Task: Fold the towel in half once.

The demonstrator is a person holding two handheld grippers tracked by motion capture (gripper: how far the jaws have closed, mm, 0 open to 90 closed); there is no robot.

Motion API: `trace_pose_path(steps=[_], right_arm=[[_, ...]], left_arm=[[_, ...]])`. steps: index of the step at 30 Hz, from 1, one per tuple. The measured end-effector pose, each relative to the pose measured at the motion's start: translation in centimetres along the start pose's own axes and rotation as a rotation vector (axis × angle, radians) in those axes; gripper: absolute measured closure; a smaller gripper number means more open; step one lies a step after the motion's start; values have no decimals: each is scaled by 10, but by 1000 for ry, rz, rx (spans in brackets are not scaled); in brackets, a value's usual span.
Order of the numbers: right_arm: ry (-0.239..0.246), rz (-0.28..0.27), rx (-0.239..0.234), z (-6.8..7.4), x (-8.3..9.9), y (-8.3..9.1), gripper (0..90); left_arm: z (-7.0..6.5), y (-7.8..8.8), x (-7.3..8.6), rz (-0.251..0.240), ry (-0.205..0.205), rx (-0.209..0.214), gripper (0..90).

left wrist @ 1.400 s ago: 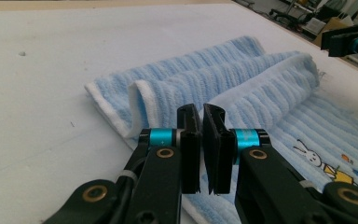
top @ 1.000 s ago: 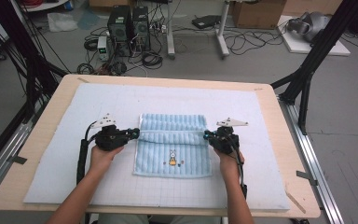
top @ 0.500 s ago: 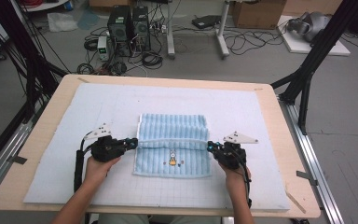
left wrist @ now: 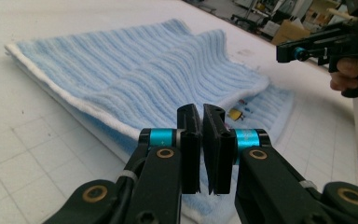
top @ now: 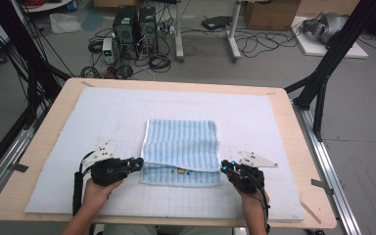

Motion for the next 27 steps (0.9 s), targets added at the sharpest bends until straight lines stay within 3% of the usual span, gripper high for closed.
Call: trace_pose_path(steps=[2,6,8,9,11,21,27], right_arm=[[6,45,-1,2,7,-6,692],[24,108,-11,7,18,-20,606],[23,120,1,6,20,-24,665],[35,119,0,6,19,-24,761],[50,128,-9,7,19,-25,804],[66,81,-29,13,12,-10,817],[77,67,-39,21,13,3,817]], left_arm=[[0,0,3,0,11,-1,849],[2,0,7,3,25,2,850],[2,0,7,5,25,2,849],[3,0,7,5,28,2,850],[2,0,7,8,28,6,850],[2,4,7,11,28,3,849],[-5,8,8,13,23,19,848]])
Point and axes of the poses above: each handheld gripper's, and its own axes: y roughly backward along the jaws, x roughly out of its underside, z roughly to its left, the point moved 10 cm from there along -y, roughly forward along the jaws, and after that the axes turned 7 degrees about -y, right-handed, at the moved point
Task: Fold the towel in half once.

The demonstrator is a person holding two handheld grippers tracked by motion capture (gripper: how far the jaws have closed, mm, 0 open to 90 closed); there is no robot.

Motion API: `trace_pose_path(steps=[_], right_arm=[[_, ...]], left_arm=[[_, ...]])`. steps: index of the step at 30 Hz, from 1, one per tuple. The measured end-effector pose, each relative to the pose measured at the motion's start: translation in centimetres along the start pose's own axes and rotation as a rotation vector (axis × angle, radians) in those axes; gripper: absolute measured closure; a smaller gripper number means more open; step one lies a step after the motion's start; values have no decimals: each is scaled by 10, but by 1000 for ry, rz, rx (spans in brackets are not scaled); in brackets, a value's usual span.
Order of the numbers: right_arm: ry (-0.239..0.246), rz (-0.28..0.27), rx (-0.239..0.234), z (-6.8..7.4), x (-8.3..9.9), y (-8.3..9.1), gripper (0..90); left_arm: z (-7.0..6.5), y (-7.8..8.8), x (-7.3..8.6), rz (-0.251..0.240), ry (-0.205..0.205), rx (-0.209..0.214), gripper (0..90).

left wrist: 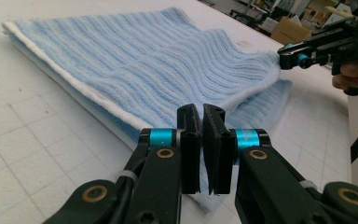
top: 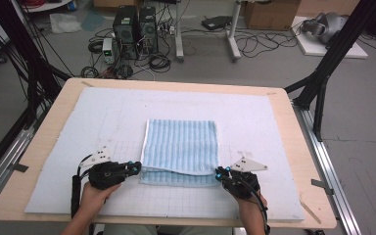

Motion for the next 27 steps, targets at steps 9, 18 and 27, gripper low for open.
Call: trace_pose_path(steps=[9,18,27], right_arm=[[5,2,4,8,13,12,816],[-13,28,19,5,23,9,700],[-47,-33,23,-1,2,2,674]], left_arm=[[-10,3,9,40,-22,12,849],[-7,2,12,67,34,8,594],[13,1,-3,19,54,-40,536]])
Point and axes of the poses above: each handheld gripper's, and its own axes: y roughly backward along the jaws, x roughly out of its underside, z roughly to its left, the point moved 10 cm from there along -y, roughly forward along the jaws, and after that the axes turned 7 degrees about -y, right-handed, at the moved point
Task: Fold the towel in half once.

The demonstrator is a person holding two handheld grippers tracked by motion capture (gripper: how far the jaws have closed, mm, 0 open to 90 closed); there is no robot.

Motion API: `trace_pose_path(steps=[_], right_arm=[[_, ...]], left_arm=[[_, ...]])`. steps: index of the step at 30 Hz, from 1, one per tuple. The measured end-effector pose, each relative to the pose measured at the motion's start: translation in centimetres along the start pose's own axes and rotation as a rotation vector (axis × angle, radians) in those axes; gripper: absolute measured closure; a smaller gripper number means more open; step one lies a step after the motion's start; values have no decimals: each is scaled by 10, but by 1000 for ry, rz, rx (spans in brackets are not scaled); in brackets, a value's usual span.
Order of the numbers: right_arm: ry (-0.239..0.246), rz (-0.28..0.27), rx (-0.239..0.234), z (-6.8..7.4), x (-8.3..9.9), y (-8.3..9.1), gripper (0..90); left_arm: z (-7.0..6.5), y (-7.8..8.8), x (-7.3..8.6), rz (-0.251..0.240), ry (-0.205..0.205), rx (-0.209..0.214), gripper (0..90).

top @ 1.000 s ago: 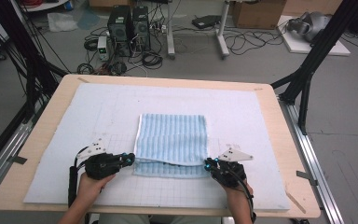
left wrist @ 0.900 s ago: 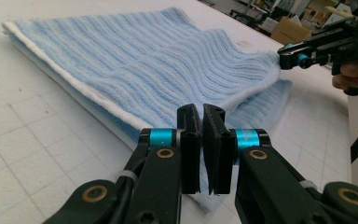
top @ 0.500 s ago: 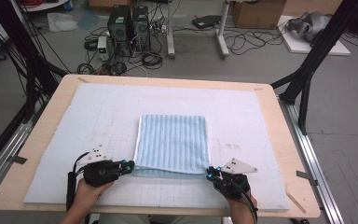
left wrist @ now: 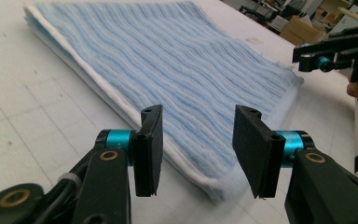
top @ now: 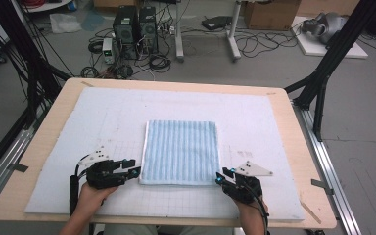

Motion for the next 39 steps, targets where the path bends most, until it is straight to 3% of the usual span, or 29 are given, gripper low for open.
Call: trace_pose_path(steps=[6,9,16,20,23,27,34,39], right_arm=[[42,68,8,4,0,-22,686],[61,114,25,2,7,-28,717],[114,118,31,2,14,-21,735],[107,122,0,5,15,-16,710],[46,30,-68,4,1,-11,682],[-12,3,-41,-18,-17,-19,683],[1,14,-7,-37,-45,-42,722],[11,22,18,-52,-69,-71,758]], left_arm=[[9,-7,-9,-36,3,-7,543],[11,-13,-8,-21,-2,-4,586],[23,-23,-14,-16,4,-42,593],[31,-25,-19,-26,1,-69,577],[37,-27,-23,-20,-14,-93,605],[47,-33,-28,5,-22,-115,654],[61,-46,-39,-7,-19,-117,668],[69,-62,-30,16,12,-120,689]])
Point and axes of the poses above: each handheld gripper's, and its own axes: y roughly backward along the jaws, x roughly out of its underside, z roughly to its left, the point moved 10 cm from there along -y, roughly forward along the jaws, and after that the axes turned 7 degrees about -y, right-handed, at the moved point
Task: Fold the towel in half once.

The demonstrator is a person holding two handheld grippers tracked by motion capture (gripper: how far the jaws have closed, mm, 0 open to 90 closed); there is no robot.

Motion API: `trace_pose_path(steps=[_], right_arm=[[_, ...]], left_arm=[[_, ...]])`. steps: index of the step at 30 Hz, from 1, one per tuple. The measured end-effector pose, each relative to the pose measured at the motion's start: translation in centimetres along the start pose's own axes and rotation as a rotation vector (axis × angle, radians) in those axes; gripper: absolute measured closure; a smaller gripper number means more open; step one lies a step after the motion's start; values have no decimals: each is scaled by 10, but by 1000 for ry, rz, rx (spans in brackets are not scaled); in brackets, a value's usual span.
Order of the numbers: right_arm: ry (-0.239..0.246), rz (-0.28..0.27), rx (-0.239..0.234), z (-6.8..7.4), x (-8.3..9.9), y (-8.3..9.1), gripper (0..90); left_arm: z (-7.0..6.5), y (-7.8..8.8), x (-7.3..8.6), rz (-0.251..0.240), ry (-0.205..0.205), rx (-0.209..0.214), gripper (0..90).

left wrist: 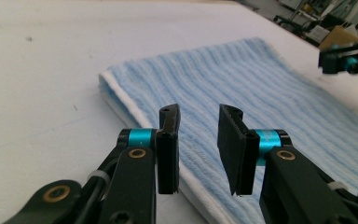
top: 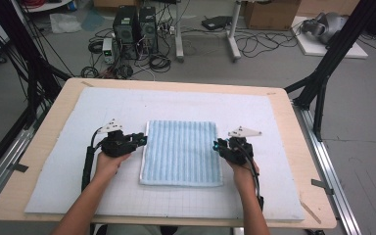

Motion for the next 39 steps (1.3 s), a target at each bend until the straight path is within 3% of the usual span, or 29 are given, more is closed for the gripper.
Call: trace_pose_path(steps=[2,7,11,13,16,18,21,23,24,26,28,30,32,35,39], right_arm=[[7,13,15,-6,-9,-16,763],[-13,86,53,-18,-15,-46,780],[-76,92,57,-28,-9,-55,783],[-75,90,79,-32,-9,-53,782],[-96,83,93,-36,-10,-46,715],[-107,57,75,-35,-13,-37,628],[-145,-53,67,-33,-24,-16,465],[-156,-100,51,-31,-27,-2,405],[-151,-112,49,-29,-28,4,379],[-123,-121,63,-29,-26,13,308],[-84,-113,85,-29,-20,19,242],[-43,-126,108,-30,-15,26,169],[-8,-133,116,-29,-9,32,121],[35,-147,118,-28,-2,40,116],[39,-166,90,-26,7,45,114]], left_arm=[[-1,-5,1,35,-13,2,692],[1,-9,-13,8,-43,-14,679],[4,-7,-16,-12,-72,-21,604],[3,-5,-17,-13,-91,-29,544],[0,1,-21,-28,-134,-27,475],[-1,5,-22,-41,-141,-17,446],[-1,12,-22,-70,-173,-16,429],[3,16,-20,-76,-144,-15,403],[6,18,-18,-71,-125,-36,354],[10,21,-14,-72,-131,-72,228],[11,24,-12,-96,-118,-65,172],[14,29,-11,-114,-142,-83,172],[16,33,-12,-144,-135,-85,173],[18,38,-14,-174,-128,-90,174],[20,40,-9,-176,-125,-103,186]])
Point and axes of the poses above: each handheld gripper's, and its own axes: y roughly backward along the jaws, x roughly out of its underside, z roughly to its left, the point moved 10 cm from there along -y, roughly forward along the jaws, and after that the axes turned 7 degrees about -y, right-handed, at the moved point
